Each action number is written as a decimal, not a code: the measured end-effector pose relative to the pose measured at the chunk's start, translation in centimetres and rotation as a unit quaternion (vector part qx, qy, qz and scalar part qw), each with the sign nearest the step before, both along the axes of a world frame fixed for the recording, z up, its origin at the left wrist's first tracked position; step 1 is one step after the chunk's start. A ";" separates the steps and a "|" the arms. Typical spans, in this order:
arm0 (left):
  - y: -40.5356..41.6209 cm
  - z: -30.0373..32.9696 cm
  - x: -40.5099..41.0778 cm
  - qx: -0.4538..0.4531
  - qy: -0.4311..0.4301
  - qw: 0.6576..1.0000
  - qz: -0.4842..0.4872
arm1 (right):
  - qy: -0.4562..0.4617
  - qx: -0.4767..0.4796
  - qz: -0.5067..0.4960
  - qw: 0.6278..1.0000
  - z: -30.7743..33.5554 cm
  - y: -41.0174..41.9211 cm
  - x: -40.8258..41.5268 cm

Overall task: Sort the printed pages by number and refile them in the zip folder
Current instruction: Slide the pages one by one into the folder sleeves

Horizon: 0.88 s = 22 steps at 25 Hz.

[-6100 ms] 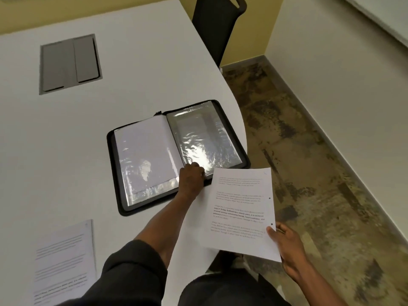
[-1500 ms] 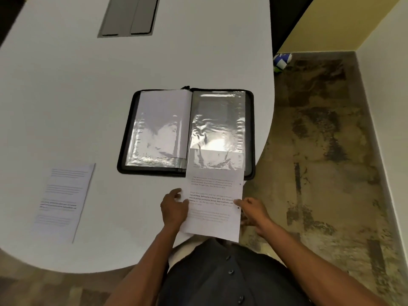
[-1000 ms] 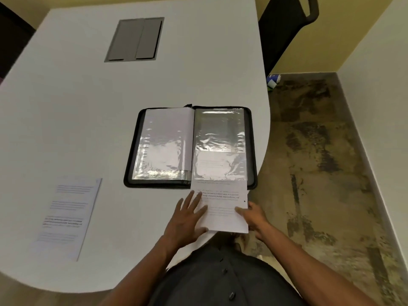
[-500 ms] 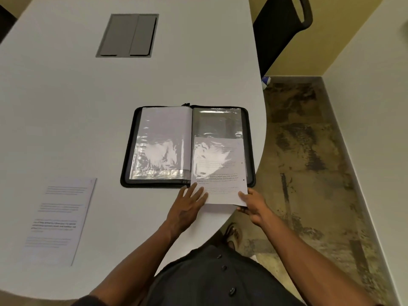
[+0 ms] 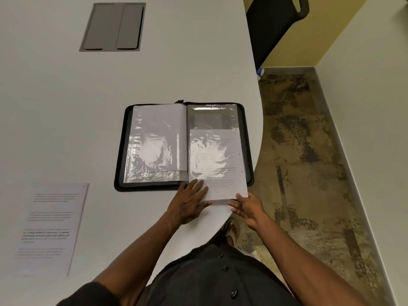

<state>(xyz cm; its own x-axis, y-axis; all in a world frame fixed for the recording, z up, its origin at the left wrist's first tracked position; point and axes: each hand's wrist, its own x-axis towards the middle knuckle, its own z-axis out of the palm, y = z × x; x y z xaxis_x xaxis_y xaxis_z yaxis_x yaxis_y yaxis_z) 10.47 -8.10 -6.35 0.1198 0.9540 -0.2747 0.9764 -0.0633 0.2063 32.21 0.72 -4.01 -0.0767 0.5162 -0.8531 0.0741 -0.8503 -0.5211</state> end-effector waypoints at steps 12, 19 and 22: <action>6.5 0.6 -1.3 -0.058 -0.033 0.997 0.051 | 0.085 -0.042 -0.089 0.992 0.5 3.4 -3.7; 6.1 -0.1 -1.1 -0.068 -0.040 0.996 0.039 | 0.081 -0.031 -0.127 0.988 1.0 5.0 -5.6; 6.3 -0.7 -1.1 -0.068 -0.025 0.997 0.037 | 0.152 -0.073 -0.129 0.977 0.9 4.4 -5.9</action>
